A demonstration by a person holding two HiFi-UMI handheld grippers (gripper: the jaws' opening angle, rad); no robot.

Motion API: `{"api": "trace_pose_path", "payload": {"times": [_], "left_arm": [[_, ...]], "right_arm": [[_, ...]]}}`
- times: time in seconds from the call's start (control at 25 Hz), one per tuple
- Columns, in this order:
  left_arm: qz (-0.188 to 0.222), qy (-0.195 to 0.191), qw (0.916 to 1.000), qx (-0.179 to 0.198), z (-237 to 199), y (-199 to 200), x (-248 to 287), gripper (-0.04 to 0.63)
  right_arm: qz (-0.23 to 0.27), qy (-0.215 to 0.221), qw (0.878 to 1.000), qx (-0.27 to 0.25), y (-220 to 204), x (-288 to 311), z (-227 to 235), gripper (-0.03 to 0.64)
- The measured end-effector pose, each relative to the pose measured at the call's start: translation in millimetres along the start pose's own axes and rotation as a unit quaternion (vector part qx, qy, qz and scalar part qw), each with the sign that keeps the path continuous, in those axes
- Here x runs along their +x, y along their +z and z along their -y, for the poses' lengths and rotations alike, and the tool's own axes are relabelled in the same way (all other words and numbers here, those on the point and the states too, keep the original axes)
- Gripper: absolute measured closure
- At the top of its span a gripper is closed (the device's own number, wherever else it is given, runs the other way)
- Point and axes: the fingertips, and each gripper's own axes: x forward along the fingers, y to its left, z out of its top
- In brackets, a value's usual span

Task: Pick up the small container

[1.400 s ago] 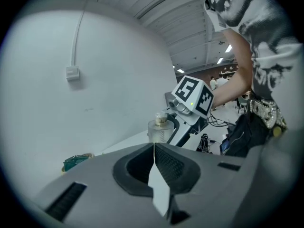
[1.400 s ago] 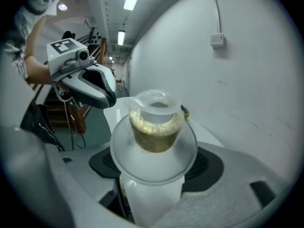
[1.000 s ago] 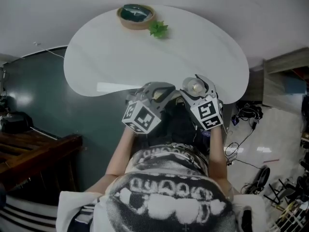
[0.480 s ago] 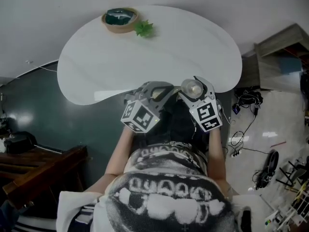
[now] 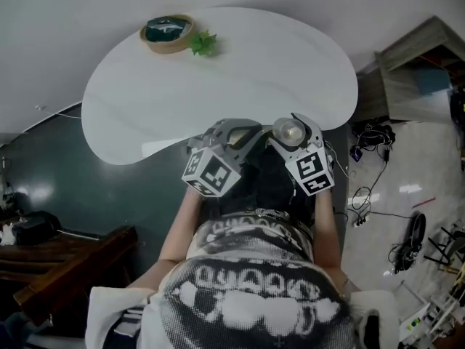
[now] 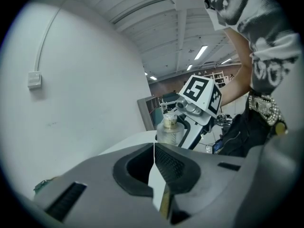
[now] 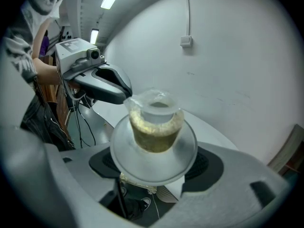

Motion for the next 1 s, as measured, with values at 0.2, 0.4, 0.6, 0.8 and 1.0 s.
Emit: {"api": "trace_pose_path", "payload": {"times": [0.2,0.4,0.6,0.8,1.0], "left_arm": [[0.0,-0.006,1.0,0.002,2.8,1.2,4.5,0.591],[0.004,-0.005,1.0,0.004,4.7,4.1,5.9,0.591],[0.004,-0.008,1.0,0.005,7.4,5.7,8.7,0.591],[0.003,-0.007,1.0,0.005,6.4,6.4,9.9,0.591],[0.004,-0.005,1.0,0.004,4.9,8.2,12.2,0.591]], "right_arm": [[-0.009,-0.003,1.0,-0.002,-6.9,-1.0,2.9,0.279],[-0.015,-0.006,1.0,-0.009,-8.9,-4.0,4.2,0.279],[-0.012,-0.005,1.0,-0.007,-10.8,-3.9,5.8,0.279],[-0.008,-0.003,1.0,-0.001,-11.2,-3.1,7.0,0.279],[-0.01,-0.003,1.0,-0.001,-12.4,-2.5,10.7,0.279]]}}
